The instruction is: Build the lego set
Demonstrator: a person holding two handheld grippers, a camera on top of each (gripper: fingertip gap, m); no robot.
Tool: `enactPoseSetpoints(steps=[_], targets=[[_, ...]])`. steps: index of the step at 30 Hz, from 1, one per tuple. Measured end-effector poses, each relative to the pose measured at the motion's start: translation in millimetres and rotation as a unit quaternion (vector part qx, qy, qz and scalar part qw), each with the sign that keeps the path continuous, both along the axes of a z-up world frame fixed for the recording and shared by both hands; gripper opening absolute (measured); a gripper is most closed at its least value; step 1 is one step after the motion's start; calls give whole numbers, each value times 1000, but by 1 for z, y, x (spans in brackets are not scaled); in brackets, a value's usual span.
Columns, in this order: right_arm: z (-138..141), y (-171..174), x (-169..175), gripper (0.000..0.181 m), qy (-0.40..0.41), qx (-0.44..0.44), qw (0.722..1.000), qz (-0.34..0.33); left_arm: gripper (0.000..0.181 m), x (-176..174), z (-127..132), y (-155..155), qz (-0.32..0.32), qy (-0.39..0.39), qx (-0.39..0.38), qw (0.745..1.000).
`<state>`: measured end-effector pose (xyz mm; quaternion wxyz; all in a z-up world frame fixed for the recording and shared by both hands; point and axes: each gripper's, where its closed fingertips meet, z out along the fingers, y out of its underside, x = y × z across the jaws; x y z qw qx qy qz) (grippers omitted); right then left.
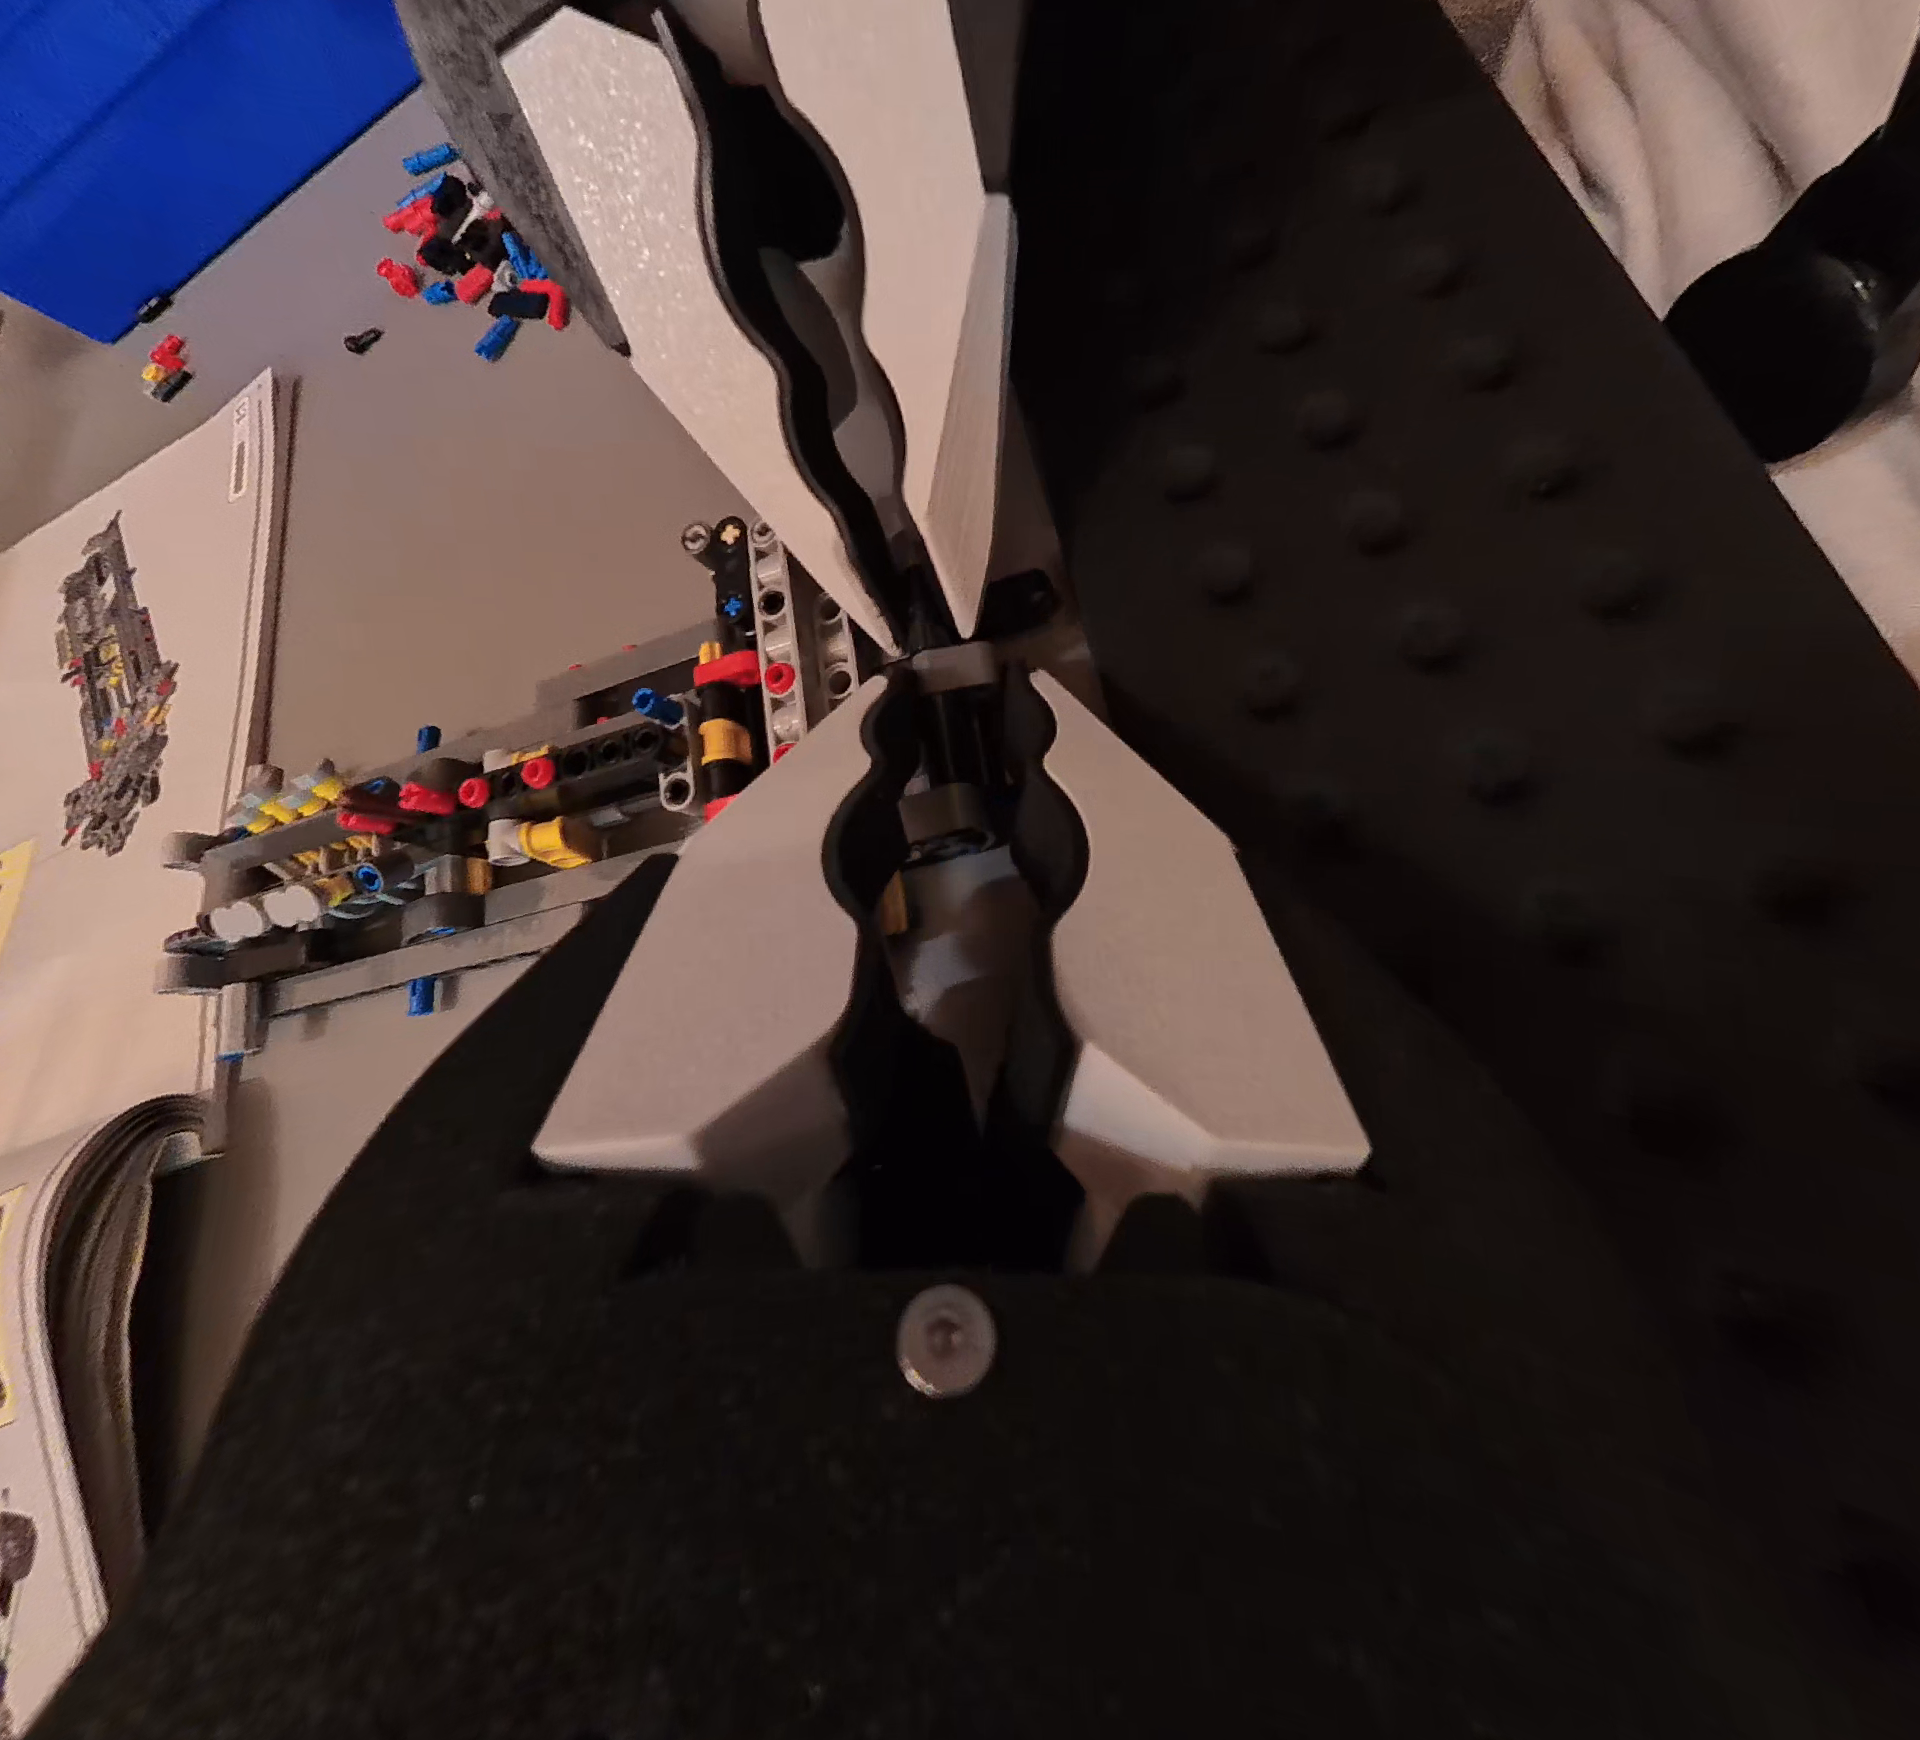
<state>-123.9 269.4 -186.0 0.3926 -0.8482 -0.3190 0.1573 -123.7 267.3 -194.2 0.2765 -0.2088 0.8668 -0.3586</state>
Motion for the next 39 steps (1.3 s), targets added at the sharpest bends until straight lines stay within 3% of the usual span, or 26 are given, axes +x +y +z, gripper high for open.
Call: enactPoseSetpoints(steps=[11, 14, 23, 39], targets=[[-5, -8, 1, 7, 64, -57, 996, 5, 14, -1, -4, -2, -1, 5, 6, 1000], [-8, -15, 20, 7, 89, -87, 992, -23, 14, 0, -2, 9, 17, 8, -2, 1000], [7, -8, 13, 7, 100, -46, 994, -18, 14, 3, -2, 7, 16, 10, -9, 1000], [-2, -6, 5, 7, 145, -135, 980, 7, 13, 3, -1, 1, 10, 4, -3, 1000]])
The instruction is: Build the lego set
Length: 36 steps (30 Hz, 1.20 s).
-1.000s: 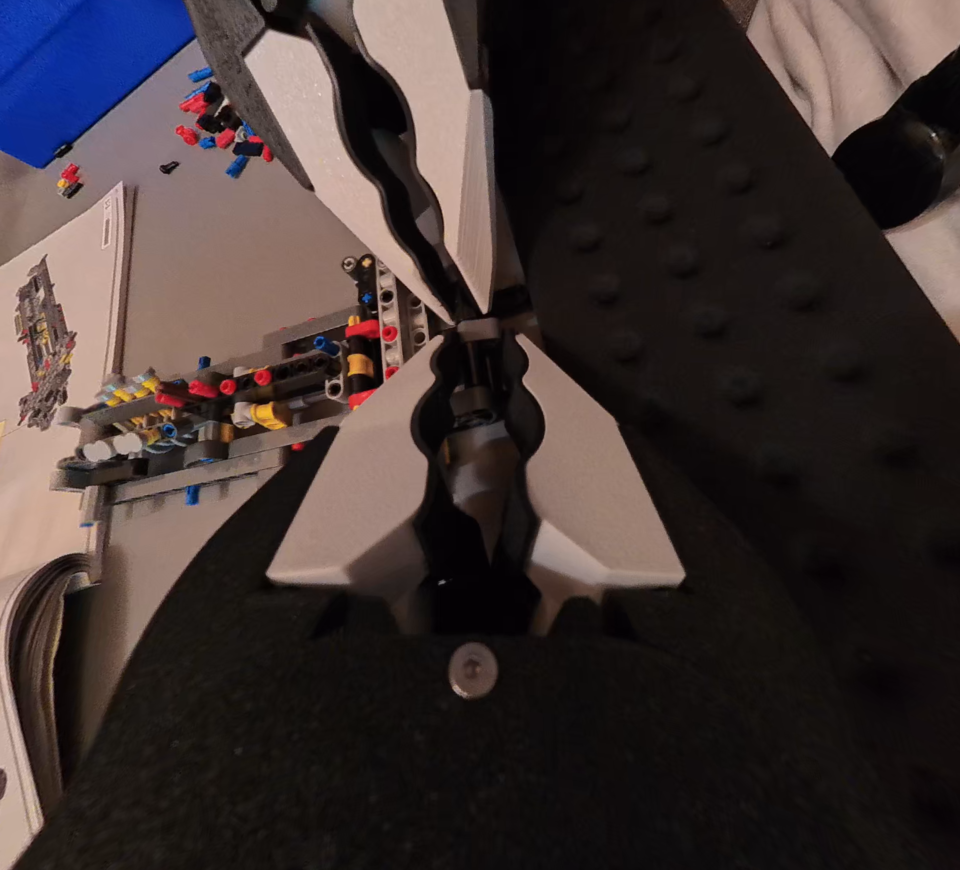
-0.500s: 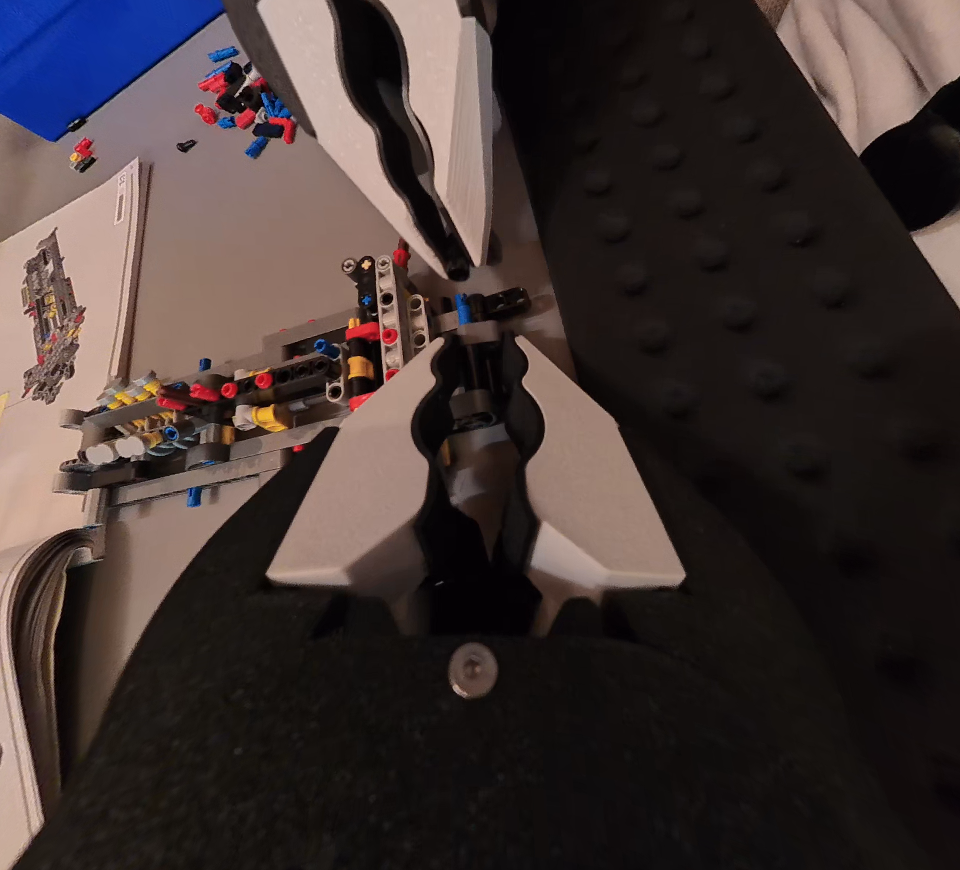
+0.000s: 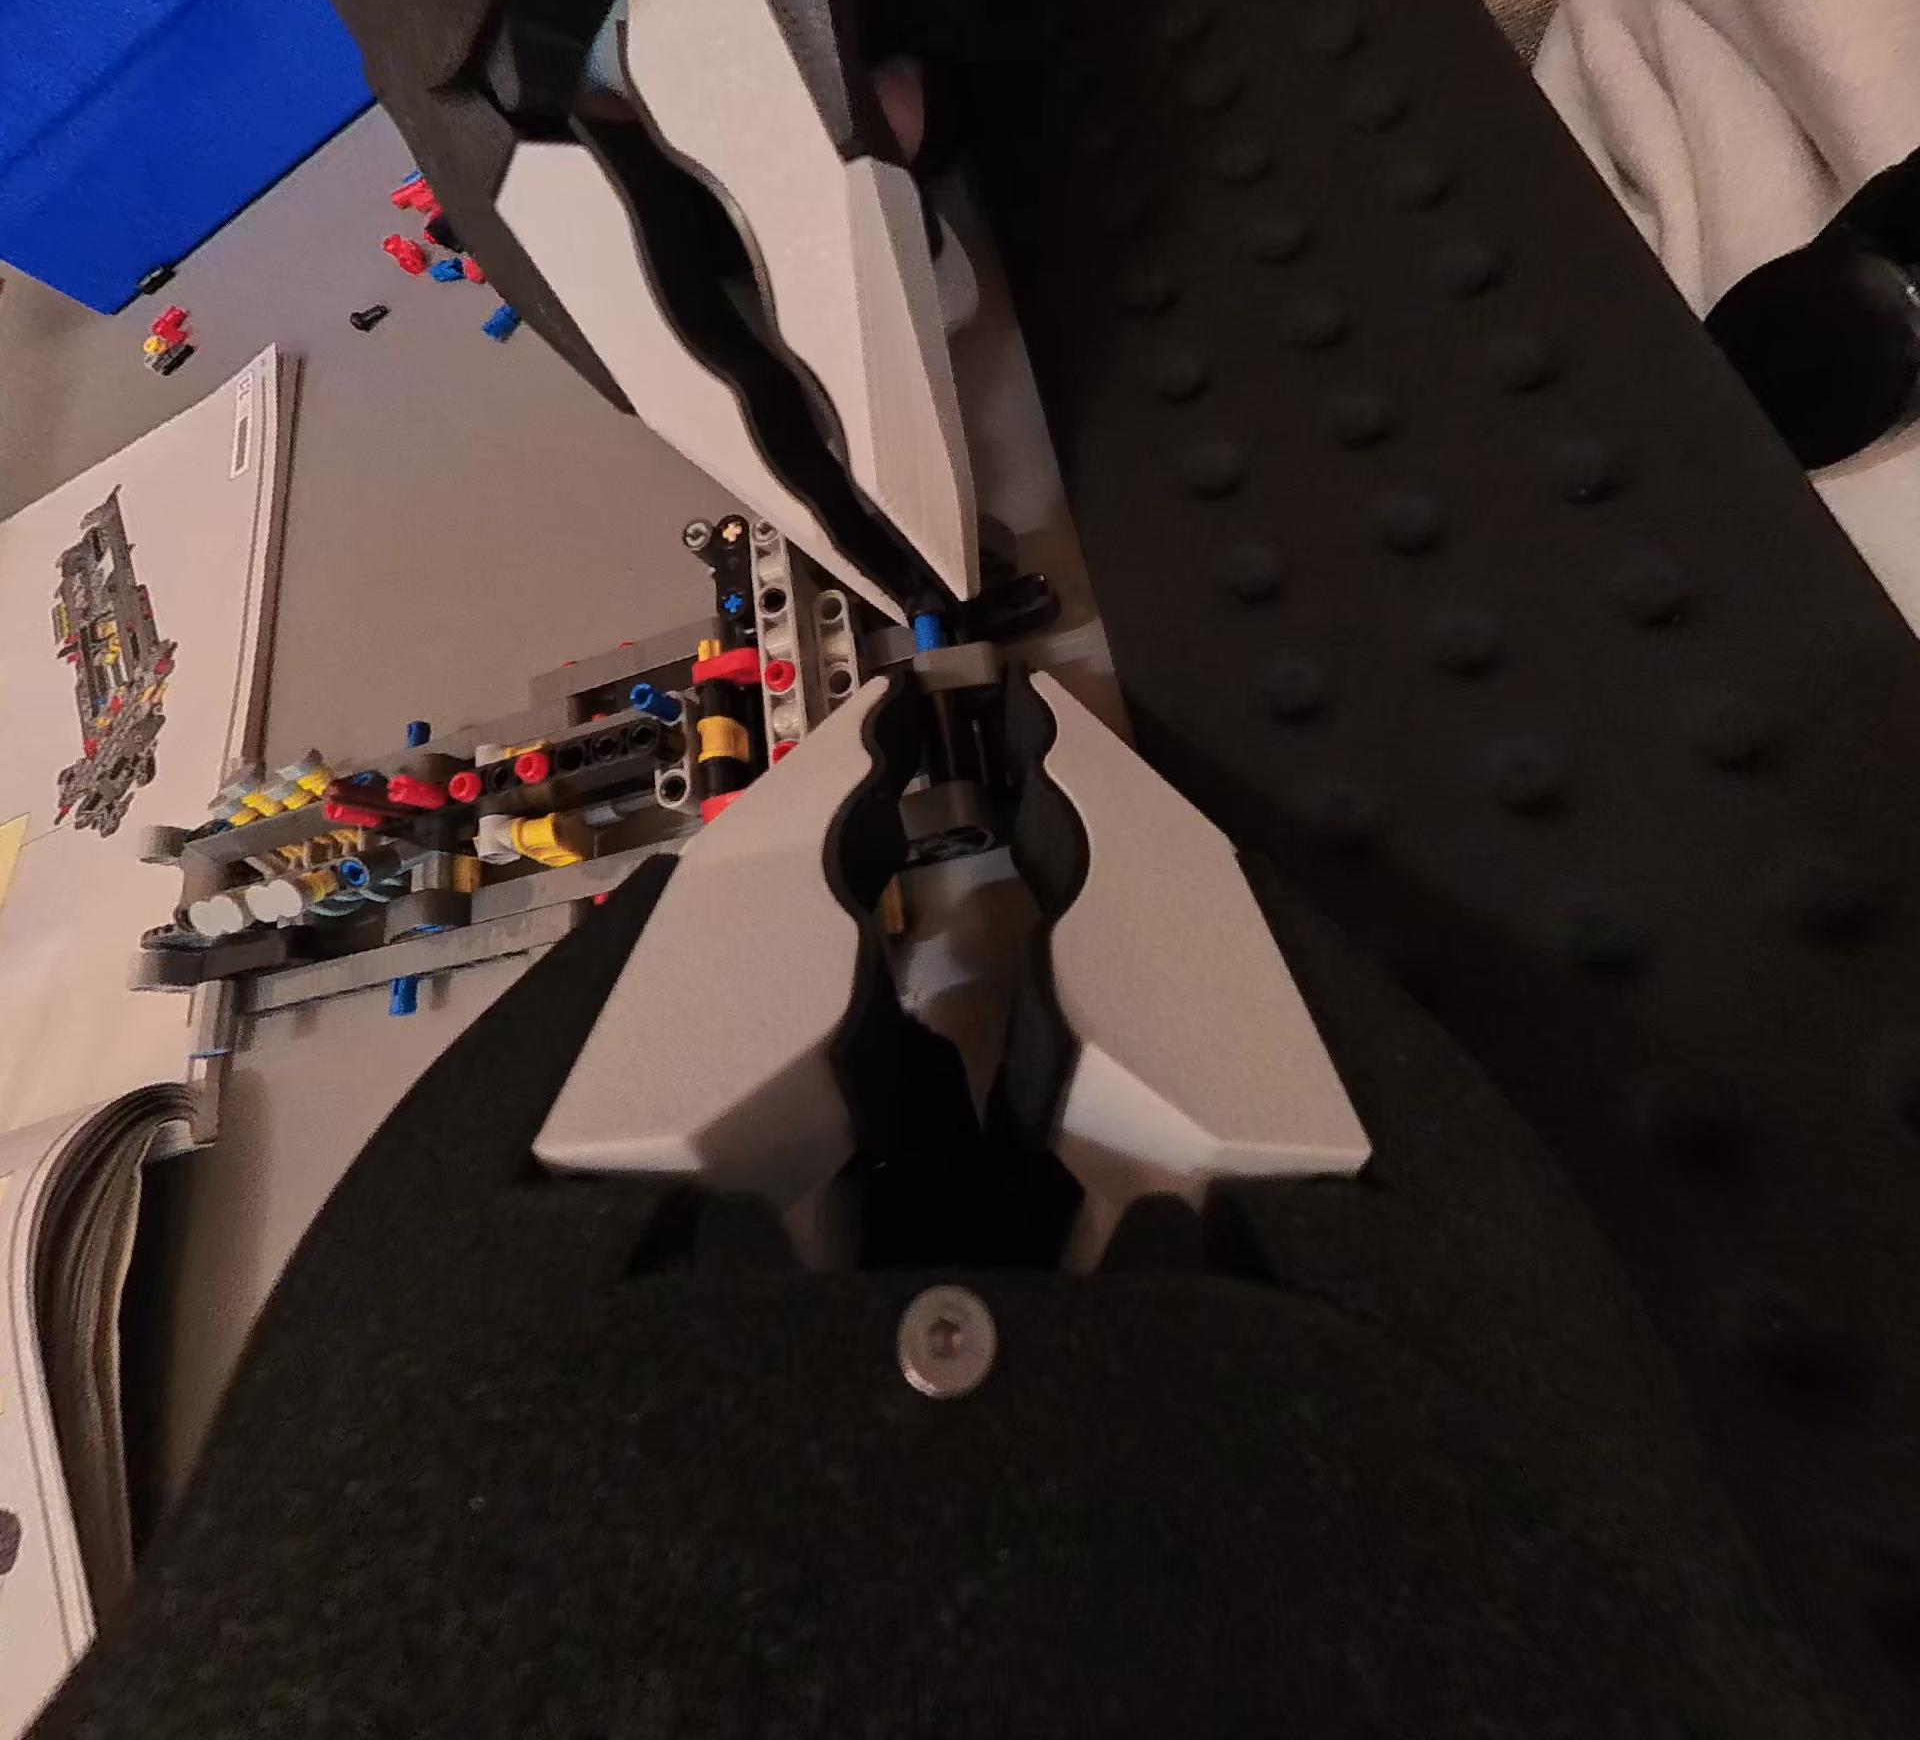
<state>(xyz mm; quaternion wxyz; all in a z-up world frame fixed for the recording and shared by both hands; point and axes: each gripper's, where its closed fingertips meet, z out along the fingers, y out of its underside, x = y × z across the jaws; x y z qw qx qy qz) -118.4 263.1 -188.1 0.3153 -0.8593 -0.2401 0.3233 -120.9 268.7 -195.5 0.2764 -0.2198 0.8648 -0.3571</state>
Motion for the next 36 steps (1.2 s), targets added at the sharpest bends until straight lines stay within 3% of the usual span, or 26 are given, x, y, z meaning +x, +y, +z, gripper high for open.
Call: enactPoseSetpoints(steps=[10, 16, 22, 29, 36], targets=[[-1, -2, 0, 6, 1, -60, 998, 32, 14, 0, -1, -1, -4, 1, 4, 1000], [-3, -1, 2, 6, -94, -44, 994, 33, 13, 0, -2, 0, -5, -3, 15, 1000], [-1, -1, -4, 6, 11, -106, 994, 19, 14, 0, -1, -3, -11, -4, 13, 1000], [-1, -4, -5, 7, 5, -63, 998, 24, 14, -1, -1, -6, -15, -5, 6, 1000], [0, -3, 1, 6, -88, 1, 996, 29, 13, 0, 0, -4, -10, -1, 0, 1000]])
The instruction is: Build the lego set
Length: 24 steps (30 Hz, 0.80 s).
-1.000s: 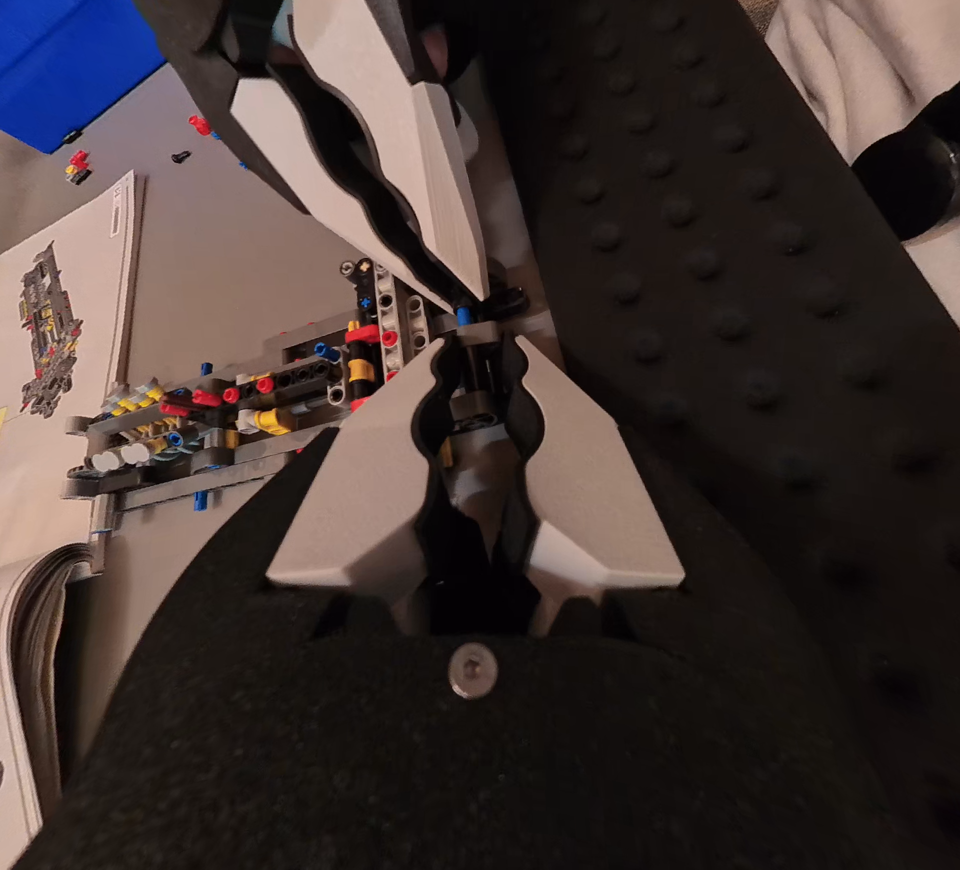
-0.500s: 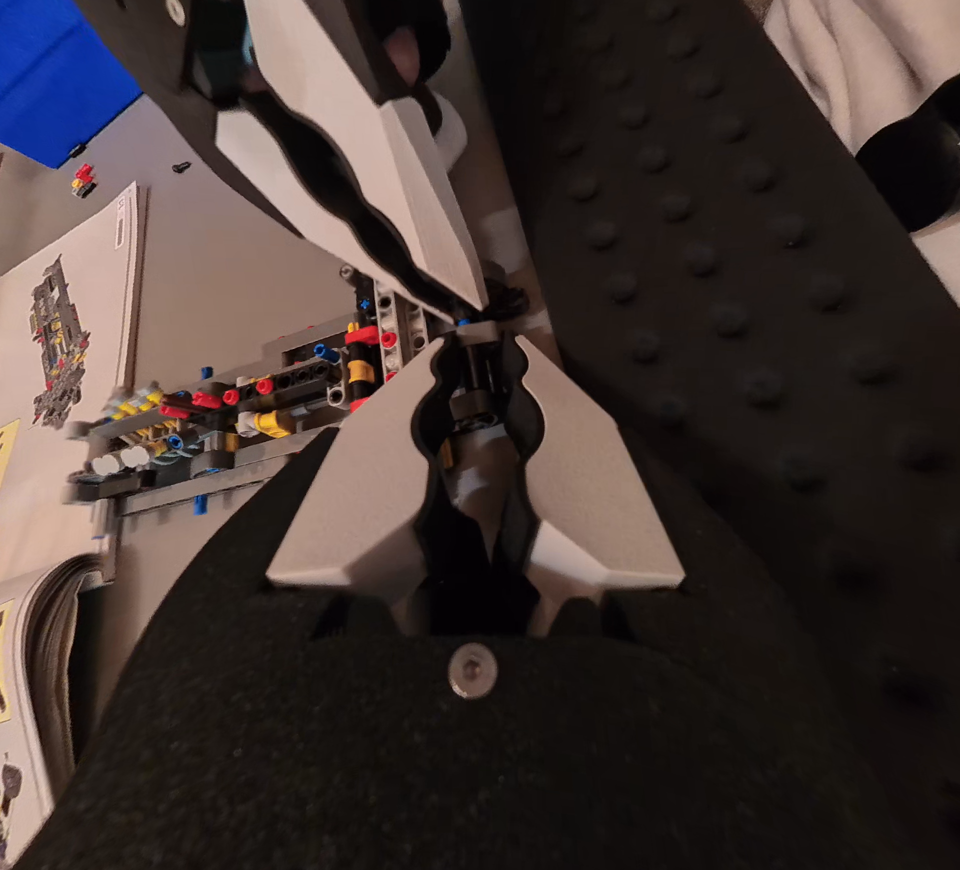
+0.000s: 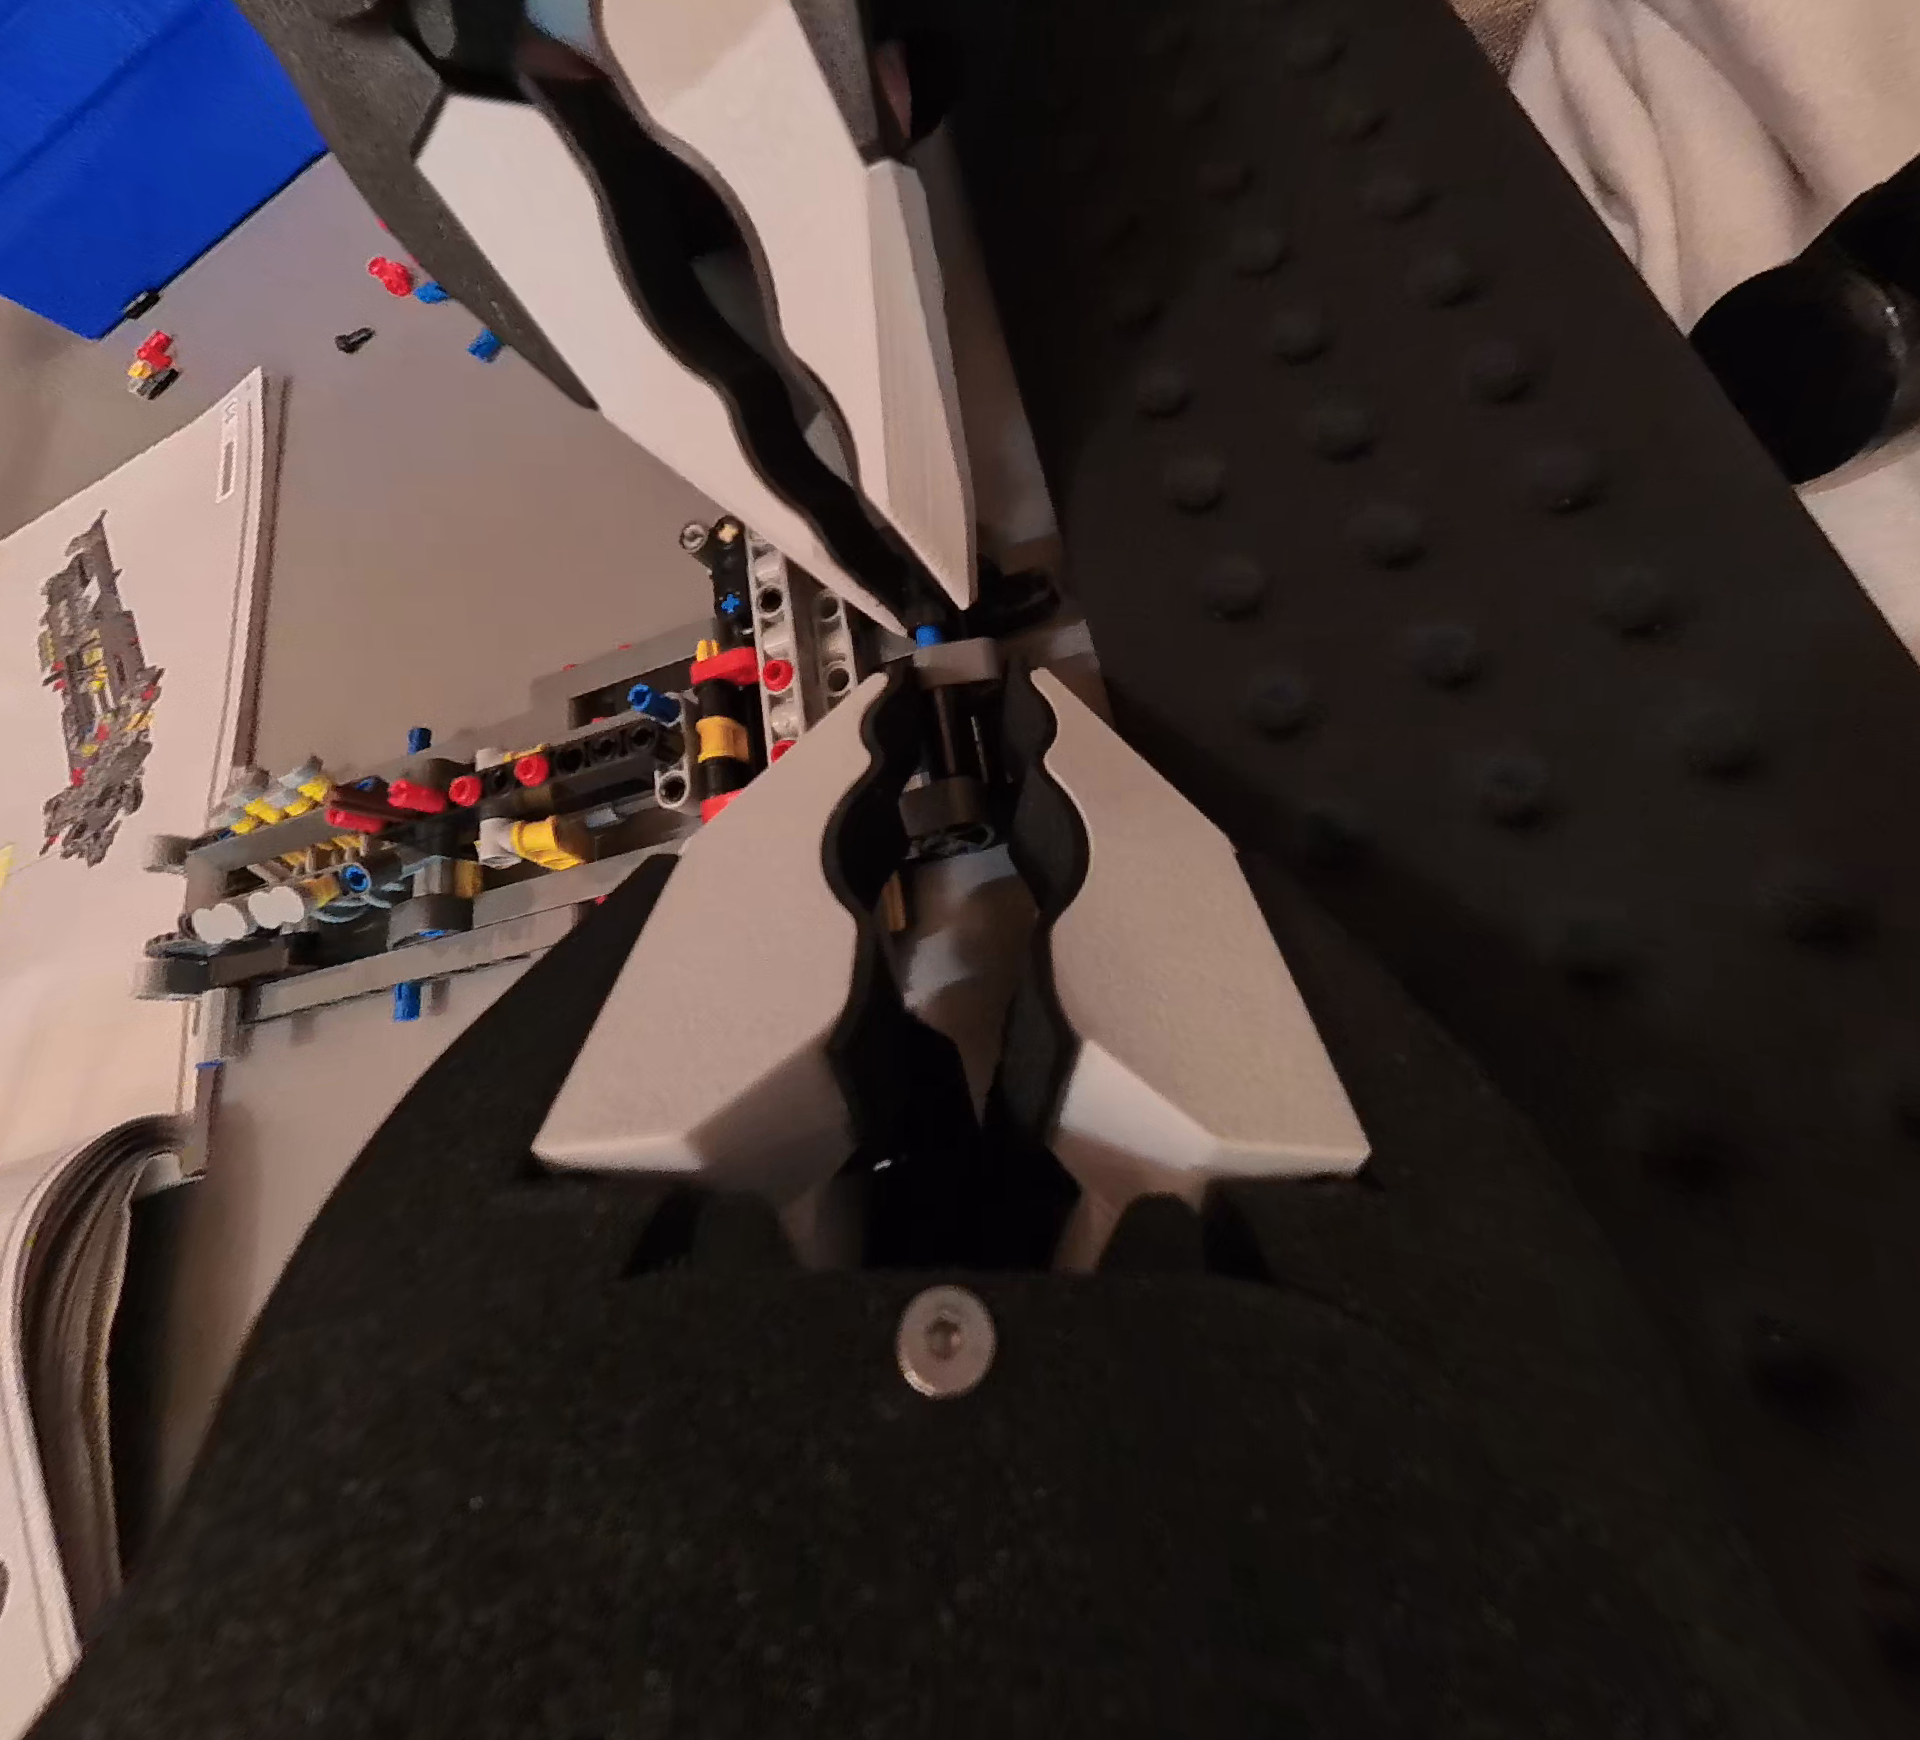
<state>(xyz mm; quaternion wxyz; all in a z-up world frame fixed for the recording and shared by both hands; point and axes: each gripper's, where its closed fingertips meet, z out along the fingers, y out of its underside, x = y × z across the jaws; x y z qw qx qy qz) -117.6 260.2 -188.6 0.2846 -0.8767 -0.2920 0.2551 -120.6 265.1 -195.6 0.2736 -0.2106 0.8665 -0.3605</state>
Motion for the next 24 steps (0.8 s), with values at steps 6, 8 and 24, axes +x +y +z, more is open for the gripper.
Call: enactPoseSetpoints(steps=[6, 8, 24], targets=[[-1, -4, -3, 7, 66, -48, 997, -13, 14, -1, -1, -2, -6, -1, 5, 1000], [-1, -4, -3, 6, 88, -63, 994, -17, 14, -1, -1, -2, -6, -4, 8, 1000], [30, -5, 12, 34, 81, 141, 986, -33, 14, 3, 28, 4, 12, 24, -129, 991]])
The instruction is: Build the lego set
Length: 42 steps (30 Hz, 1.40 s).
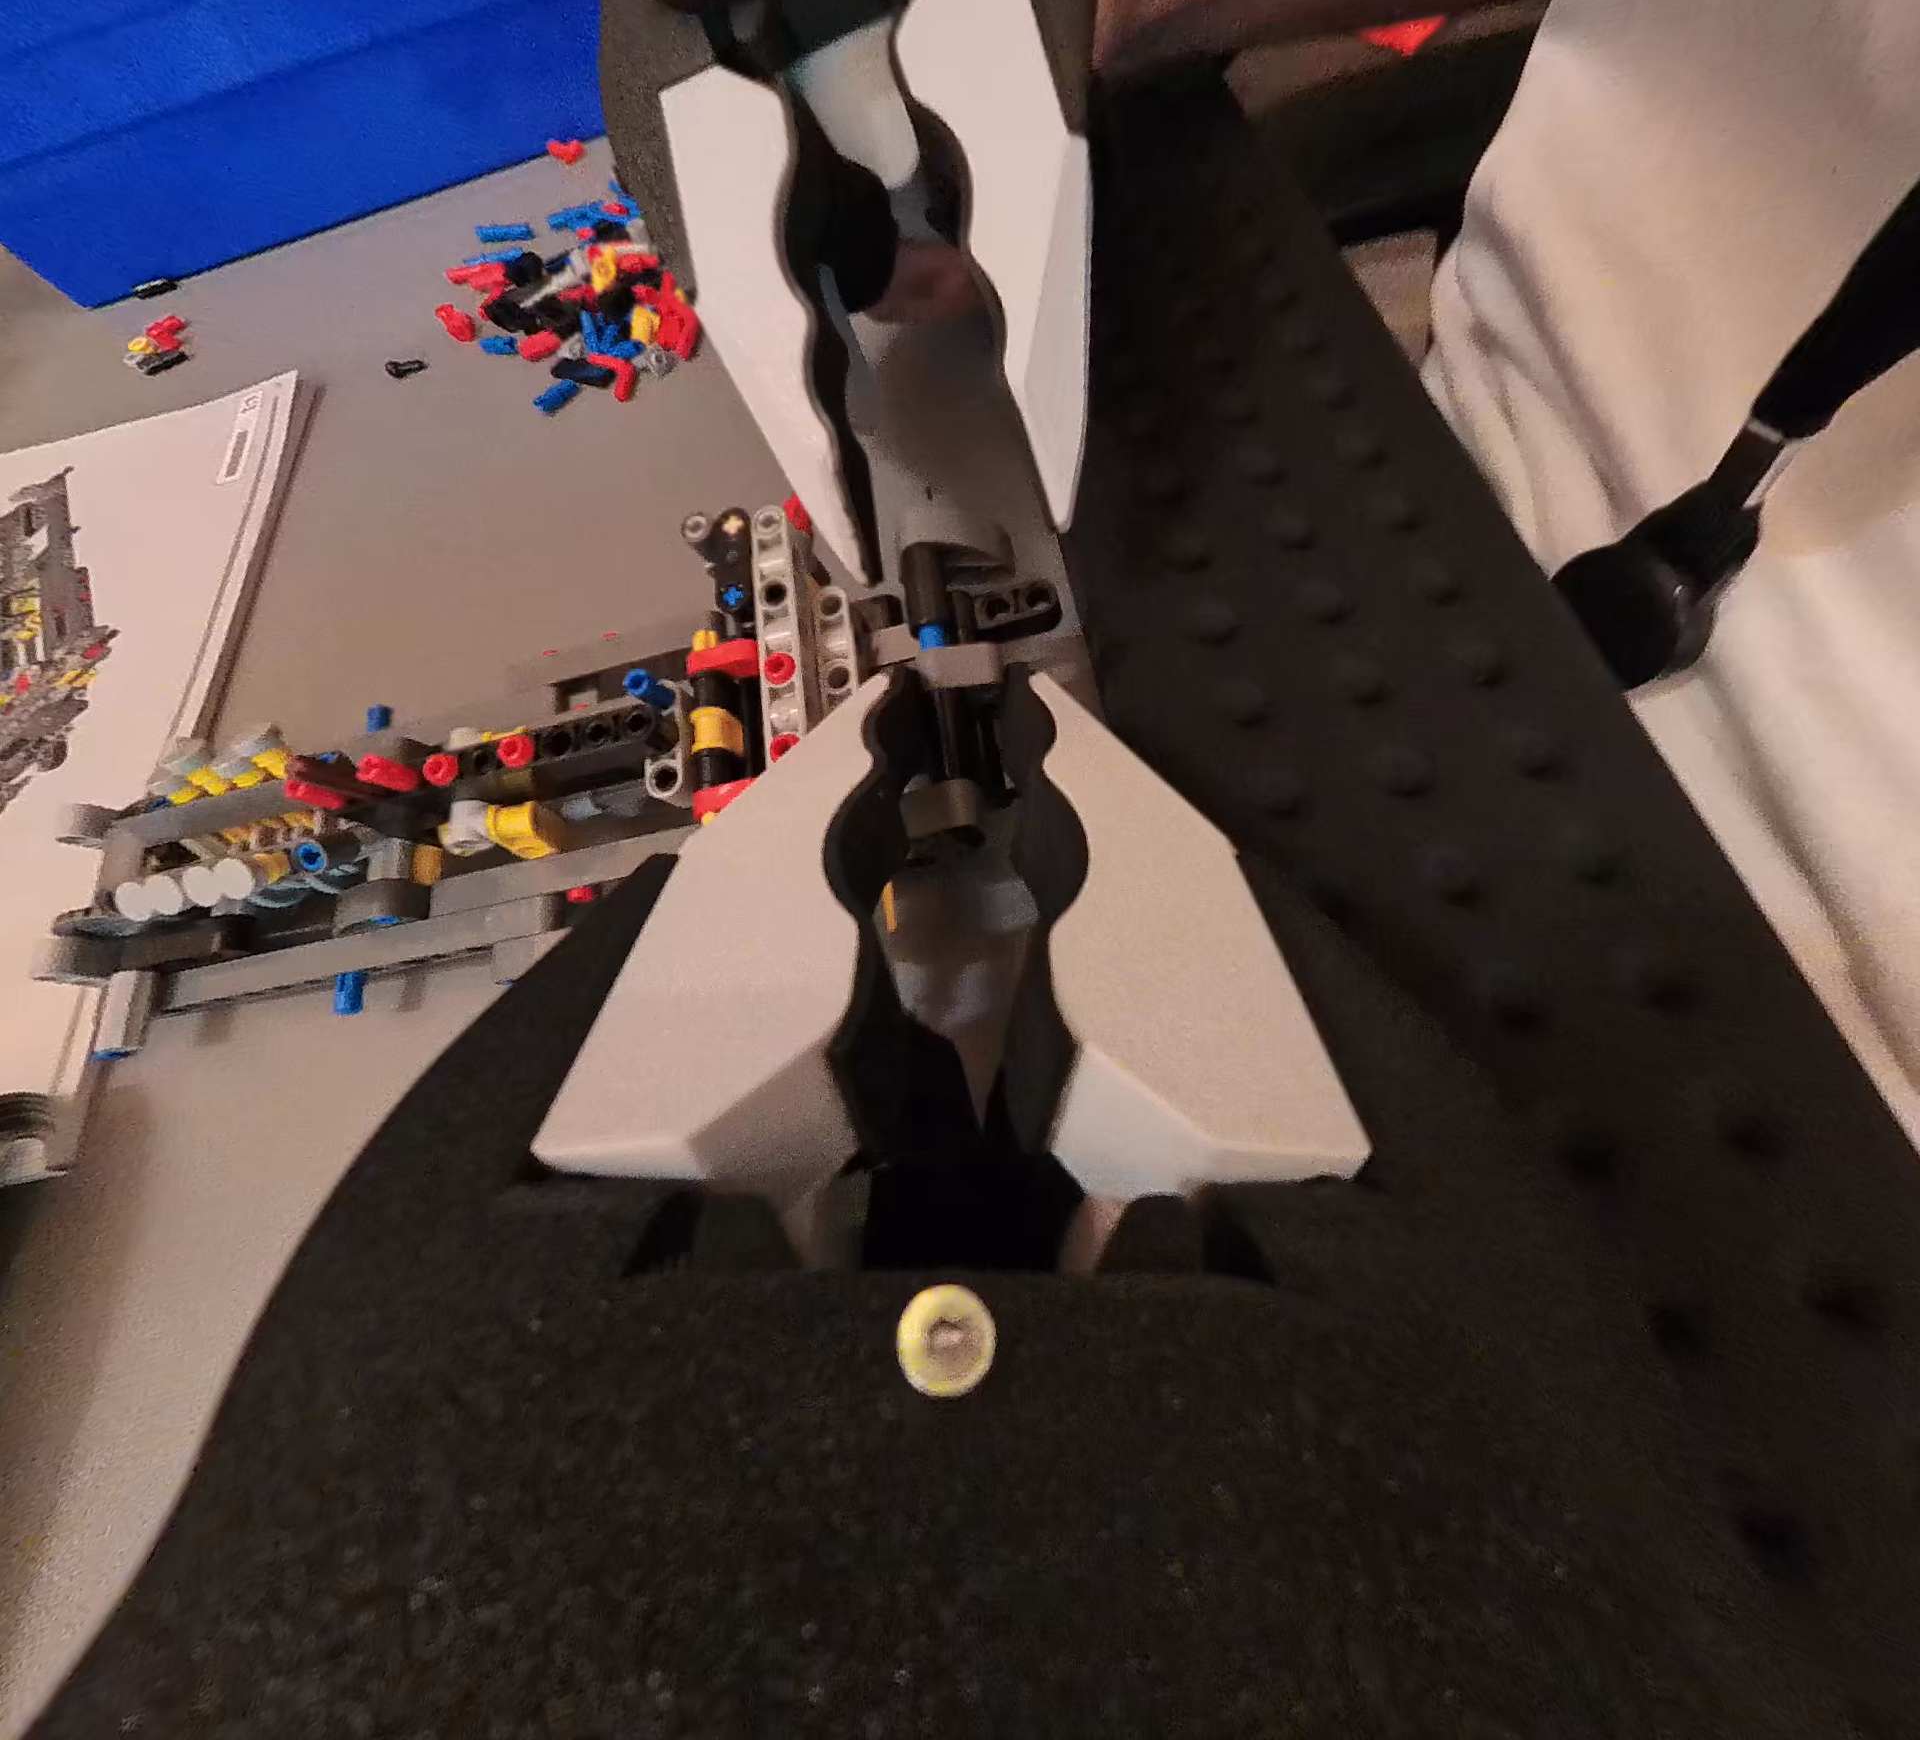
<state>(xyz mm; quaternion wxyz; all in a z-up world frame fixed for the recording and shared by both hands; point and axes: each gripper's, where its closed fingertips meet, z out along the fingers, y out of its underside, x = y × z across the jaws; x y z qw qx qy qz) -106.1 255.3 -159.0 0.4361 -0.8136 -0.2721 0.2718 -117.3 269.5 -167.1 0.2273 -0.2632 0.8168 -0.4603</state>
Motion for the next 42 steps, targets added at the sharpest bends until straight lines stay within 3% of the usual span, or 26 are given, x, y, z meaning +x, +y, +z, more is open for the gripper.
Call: enactPoseSetpoints(steps=[8, 12, 14, 19, 22, 28, 30, 37, 42], targets=[[-1, 8, 2, 22, -63, 50, 997, -2, 14, 4, 4, 0, 15, -7, -5, 1000], [-2, 9, 7, 22, -197, 131, 972, -3, 14, 5, 4, -2, 21, -20, 16, 999], [-8, 8, 8, 22, -228, 125, 966, -5, 14, 4, -1, -3, 20, -21, 37, 999], [-12, 1, 11, 25, -120, 25, 991, -56, 13, 5, -9, -5, 25, -35, 79, 996], [-4, 0, 18, 27, -76, 15, 993, -88, 13, 6, -9, -5, 27, -40, 85, 995], [-9, -7, 6, 26, -12, -64, 995, -70, 14, 7, -8, -6, 26, -55, 103, 993], [-12, -6, 10, 15, -26, -59, 995, -74, 14, 6, -8, -7, 24, -58, 106, 992], [-25, -5, 12, 14, -130, -29, 988, -80, 14, 6, -16, -8, 24, -50, 133, 990], [-29, -3, 14, 14, -137, -44, 986, -84, 14, 7, -18, -7, 30, -42, 137, 989]])
